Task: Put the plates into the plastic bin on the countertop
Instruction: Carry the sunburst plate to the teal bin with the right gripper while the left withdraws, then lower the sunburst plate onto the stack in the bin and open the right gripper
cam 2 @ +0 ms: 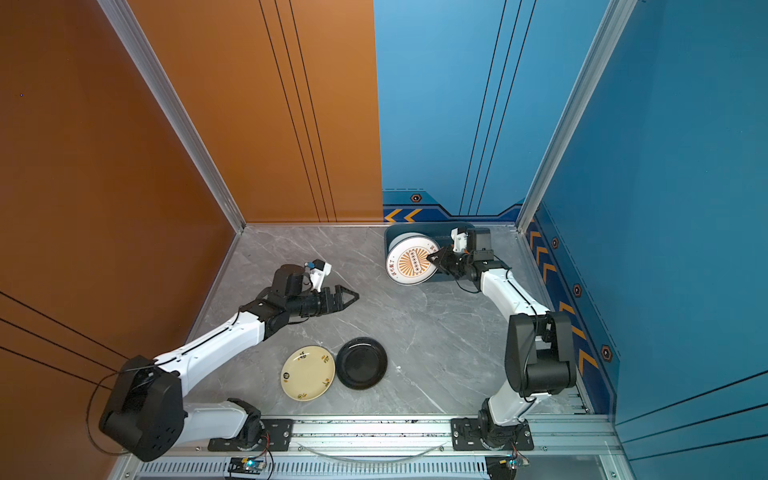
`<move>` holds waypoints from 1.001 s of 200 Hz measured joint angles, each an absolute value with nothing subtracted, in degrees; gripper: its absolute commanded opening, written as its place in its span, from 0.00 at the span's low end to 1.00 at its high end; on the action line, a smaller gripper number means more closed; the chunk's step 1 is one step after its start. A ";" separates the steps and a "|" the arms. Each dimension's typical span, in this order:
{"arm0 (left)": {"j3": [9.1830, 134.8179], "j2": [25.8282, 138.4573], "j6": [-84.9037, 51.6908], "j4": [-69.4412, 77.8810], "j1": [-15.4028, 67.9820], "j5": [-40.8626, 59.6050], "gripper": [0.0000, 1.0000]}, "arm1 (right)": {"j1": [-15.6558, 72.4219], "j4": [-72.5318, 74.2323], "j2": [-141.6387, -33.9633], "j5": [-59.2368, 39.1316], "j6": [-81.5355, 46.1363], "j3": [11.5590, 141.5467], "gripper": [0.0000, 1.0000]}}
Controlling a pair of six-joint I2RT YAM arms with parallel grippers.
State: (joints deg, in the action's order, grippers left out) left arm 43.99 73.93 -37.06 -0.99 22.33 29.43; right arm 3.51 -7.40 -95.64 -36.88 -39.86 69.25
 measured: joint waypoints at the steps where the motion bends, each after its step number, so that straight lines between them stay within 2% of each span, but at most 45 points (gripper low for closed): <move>1: 43.90 73.84 -37.06 -0.99 22.26 29.43 0.98 | 3.46 -7.44 -95.72 -36.84 -39.90 69.43 0.00; 56: 39.92 69.36 -37.06 -1.13 19.05 28.91 0.98 | 2.20 -11.03 -106.50 -30.94 -40.03 81.23 0.00; 168: 34.65 65.69 -37.28 -0.95 17.58 28.91 0.98 | 2.57 -13.63 -118.61 -26.33 -40.64 89.27 0.00; 200: 34.65 65.67 -37.26 -1.13 17.39 28.93 0.98 | 3.55 -14.37 -121.27 -26.22 -40.29 92.84 0.11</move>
